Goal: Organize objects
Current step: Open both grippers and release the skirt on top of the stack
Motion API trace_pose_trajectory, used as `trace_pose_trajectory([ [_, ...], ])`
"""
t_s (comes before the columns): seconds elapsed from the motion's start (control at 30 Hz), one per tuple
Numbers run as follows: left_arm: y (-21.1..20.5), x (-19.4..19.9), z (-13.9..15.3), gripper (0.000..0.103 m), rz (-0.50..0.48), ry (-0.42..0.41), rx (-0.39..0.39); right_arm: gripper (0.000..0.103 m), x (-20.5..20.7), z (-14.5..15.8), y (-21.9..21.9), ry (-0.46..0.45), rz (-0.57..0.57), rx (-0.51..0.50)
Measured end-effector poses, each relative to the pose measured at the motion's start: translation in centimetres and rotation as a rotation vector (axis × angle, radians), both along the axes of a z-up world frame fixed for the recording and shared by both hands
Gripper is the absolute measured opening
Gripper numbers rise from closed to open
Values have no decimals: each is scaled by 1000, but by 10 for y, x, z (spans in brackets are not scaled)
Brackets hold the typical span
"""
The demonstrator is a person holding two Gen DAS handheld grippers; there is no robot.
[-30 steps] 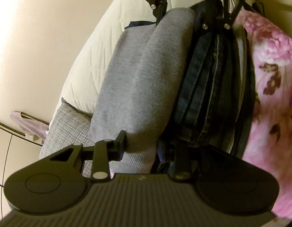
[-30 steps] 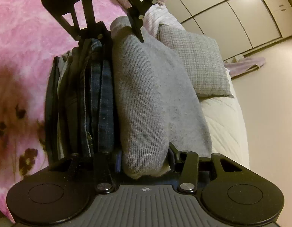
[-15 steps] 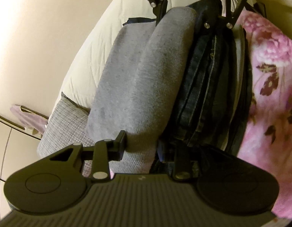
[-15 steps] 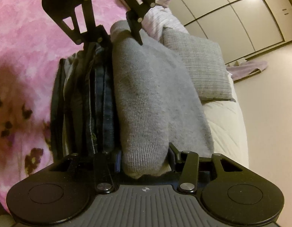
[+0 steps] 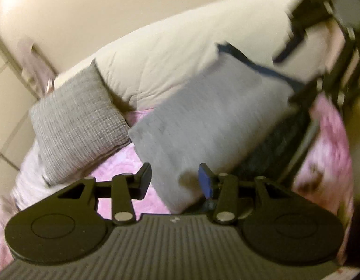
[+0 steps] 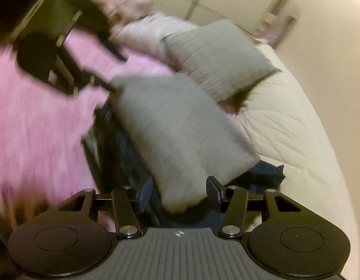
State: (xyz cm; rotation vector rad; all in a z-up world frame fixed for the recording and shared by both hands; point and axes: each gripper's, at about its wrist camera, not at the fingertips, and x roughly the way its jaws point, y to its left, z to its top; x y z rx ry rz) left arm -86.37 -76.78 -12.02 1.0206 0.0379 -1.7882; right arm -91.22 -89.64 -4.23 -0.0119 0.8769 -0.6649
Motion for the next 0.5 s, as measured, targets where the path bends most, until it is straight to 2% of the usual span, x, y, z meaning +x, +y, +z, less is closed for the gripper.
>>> trace_pose_trajectory([
  [0.07, -17, -1, -4, 39, 37, 45, 47, 45, 5, -4, -24, -70, -76, 106],
  [0.13, -32, 3, -20, 38, 83, 86, 150, 45, 5, -21, -44, -114, -134, 239],
  [0.2, -35, 7, -33, 38, 106, 118, 192, 45, 8, -38, -46, -91, -103, 237],
  [0.27, -35, 7, -31, 38, 129, 121, 195, 46, 10, -40, -43, -72, -61, 212],
  [0.33, -37, 7, -24, 38, 146, 127, 207, 46, 12, -35, -45, -62, -61, 229],
  [0.43, -35, 10, -14, 38, 167, 115, 221, 47, 4, -23, -51, -99, -100, 277],
  [0.5, -24, 13, -5, 37, 197, 133, 236, 51, -2, -10, -51, -135, -144, 300],
])
